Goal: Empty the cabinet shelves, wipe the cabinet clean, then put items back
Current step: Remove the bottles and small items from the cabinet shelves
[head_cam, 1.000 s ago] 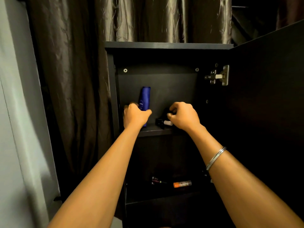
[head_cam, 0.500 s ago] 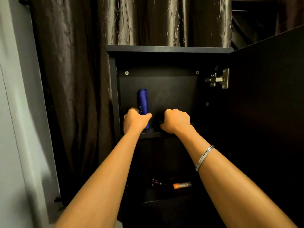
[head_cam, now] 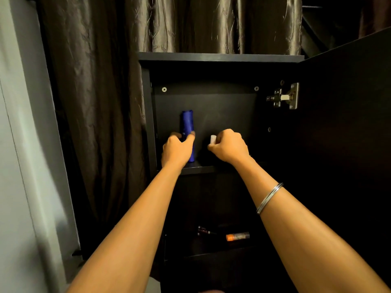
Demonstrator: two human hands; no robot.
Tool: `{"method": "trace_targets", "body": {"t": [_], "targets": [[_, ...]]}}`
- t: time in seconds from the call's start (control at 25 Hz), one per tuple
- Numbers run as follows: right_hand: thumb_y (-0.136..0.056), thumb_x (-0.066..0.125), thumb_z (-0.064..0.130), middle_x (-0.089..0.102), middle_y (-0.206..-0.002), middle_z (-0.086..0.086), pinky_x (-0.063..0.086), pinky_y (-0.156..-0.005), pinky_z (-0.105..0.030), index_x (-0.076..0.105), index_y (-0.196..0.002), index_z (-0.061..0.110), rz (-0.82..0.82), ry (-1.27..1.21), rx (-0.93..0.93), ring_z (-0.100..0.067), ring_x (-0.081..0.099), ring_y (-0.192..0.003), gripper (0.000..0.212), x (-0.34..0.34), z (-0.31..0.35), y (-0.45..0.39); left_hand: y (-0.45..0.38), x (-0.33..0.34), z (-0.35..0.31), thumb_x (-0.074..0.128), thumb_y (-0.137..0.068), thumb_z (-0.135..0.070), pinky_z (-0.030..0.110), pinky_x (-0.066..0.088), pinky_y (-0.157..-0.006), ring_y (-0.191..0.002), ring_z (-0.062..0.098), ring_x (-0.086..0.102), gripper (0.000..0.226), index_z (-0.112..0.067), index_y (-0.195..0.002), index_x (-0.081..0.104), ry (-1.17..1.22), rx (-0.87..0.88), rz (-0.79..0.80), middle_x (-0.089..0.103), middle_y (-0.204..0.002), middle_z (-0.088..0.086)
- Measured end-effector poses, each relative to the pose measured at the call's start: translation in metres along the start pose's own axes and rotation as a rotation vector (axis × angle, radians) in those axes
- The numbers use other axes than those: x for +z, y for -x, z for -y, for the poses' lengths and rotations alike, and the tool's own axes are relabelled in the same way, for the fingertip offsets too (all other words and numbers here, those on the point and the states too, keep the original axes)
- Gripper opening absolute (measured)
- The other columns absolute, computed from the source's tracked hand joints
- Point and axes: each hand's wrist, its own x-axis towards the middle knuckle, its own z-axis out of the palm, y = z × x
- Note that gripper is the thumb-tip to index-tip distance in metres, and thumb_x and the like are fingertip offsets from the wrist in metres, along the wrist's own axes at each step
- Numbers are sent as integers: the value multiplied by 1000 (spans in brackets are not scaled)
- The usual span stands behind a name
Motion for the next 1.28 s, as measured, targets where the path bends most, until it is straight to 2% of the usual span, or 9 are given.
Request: {"method": "trace_targets", "body": {"t": [0.16, 0.28, 0.4, 0.6, 0.76, 0.88, 1.04, 1.16, 1.28], "targets": [[-94, 58, 35, 64, -82, -7, 39, -54, -28, 58, -79, 11, 60, -147, -47, -22, 59, -68, 28, 6, 6, -7, -8, 5, 6, 72, -77, -63, 38, 54, -82, -101, 24, 62, 64, -16, -119, 59, 20, 14, 12, 65, -114, 5], [-97, 53, 32, 65, -84, -9, 36, -51, -27, 57, -82, 14, 126, -191, -126, -22, 58, -70, 23, 13, 10, -8, -13, 7, 6, 83, -69, -56, 30, 48, -64, -94, 22, 65, 60, -16, -108, 62, 106, -42, 35, 68, -107, 5], [-97, 52, 27, 68, -93, -9, 46, -61, -33, 65, -104, 13, 194, -286, -154, -23, 63, -79, 21, 18, 9, -9, -16, 8, 6, 89, -66, -49, 26, 43, -60, -93, 21, 64, 58, -15, -103, 60, 163, -60, 61, 67, -108, 7], [-99, 50, 14, 67, -97, -4, 52, -73, -33, 62, -122, 12, 309, -498, -138, -17, 62, -86, 27, 16, 0, -5, -9, 7, 4, 91, -66, -42, 30, 50, -82, -106, 20, 63, 74, -11, -125, 60, 181, -41, 168, 66, -117, 3], [-97, 53, 10, 66, -99, -2, 50, -73, -28, 61, -117, 11, 367, -521, -143, -17, 62, -90, 22, 9, -4, -1, 0, 9, 2, 93, -59, -46, 34, 58, -81, -97, 20, 66, 79, -12, -122, 60, 153, -6, 103, 69, -113, 3], [-97, 61, 20, 69, -107, -4, 51, -76, -30, 63, -120, 10, 344, -515, -137, -17, 63, -97, 25, 12, -9, 0, 10, 9, 0, 85, -76, -39, 27, 50, -72, -94, 19, 64, 61, -12, -123, 59, 91, 70, 63, 66, -109, 1], [-92, 69, 25, 71, -105, -6, 57, -87, -41, 67, -110, 13, 284, -448, -89, -20, 66, -98, 22, 11, -17, -1, 8, 1, 1, 76, -88, -26, 36, 55, -88, -105, 24, 65, 52, -7, -132, 56, 43, 34, 163, 66, -122, 9], [-88, 74, 25, 66, -105, -2, 53, -74, -29, 65, -112, 14, 342, -319, -97, -17, 62, -99, 28, 0, -16, 2, 5, -3, 5, 80, -83, -22, 44, 55, -96, -107, 27, 67, 54, -6, -130, 59, 45, -16, 183, 68, -122, 12], [-86, 76, 26, 66, -109, -3, 51, -75, -28, 64, -117, 13, 317, -333, -76, -16, 62, -102, 36, -2, -18, 2, 11, -4, 5, 82, -81, -26, 45, 55, -96, -108, 25, 66, 58, -7, -131, 58, 61, -4, 163, 67, -123, 6]]}}
